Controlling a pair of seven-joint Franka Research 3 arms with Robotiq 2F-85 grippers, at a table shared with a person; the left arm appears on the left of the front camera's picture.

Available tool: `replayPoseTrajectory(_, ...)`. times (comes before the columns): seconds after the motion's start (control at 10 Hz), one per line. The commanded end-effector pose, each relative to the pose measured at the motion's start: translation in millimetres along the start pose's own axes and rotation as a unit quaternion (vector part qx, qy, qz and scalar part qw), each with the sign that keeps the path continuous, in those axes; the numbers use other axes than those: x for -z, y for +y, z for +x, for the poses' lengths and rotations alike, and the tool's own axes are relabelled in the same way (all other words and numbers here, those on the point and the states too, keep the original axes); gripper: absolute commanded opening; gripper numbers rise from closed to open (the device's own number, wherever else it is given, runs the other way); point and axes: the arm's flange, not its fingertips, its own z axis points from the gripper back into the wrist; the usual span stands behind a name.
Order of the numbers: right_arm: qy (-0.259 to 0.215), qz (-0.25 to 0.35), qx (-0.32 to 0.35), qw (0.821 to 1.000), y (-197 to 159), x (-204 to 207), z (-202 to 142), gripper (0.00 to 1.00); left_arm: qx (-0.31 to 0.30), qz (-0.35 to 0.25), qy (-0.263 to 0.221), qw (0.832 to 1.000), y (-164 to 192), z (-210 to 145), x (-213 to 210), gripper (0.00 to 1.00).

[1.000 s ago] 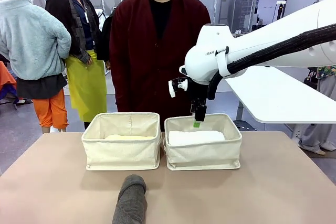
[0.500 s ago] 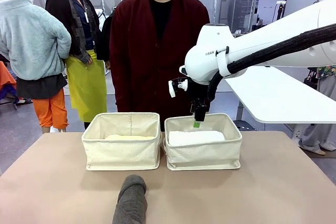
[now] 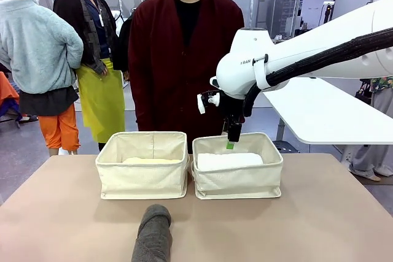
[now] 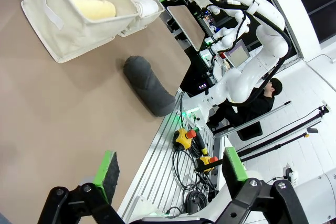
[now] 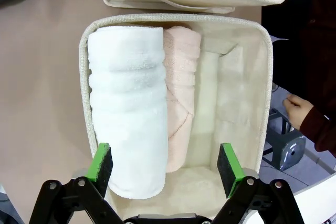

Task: Divide the towels into two baskets.
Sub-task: Pick up one hotel-folded towel from the bottom of the table and place it in the Fabric basket indicated by the person.

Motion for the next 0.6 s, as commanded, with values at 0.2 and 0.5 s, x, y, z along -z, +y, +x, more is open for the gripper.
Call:
replayPoseTrajectory(0.2,0.000,0.000,0.000,1.000,0.0,0.0,0.0,1.00,0.003,-0.003,0.001,1.000,-6.0,-4.8,0.7,1.00)
replayPoseTrajectory(0.5,-0.048,0.050,0.061,0.996,51.0,-46.2,-56.2,1.00,0.003,-0.003,0.001,1.000,-6.0,-4.8,0.7,1.00)
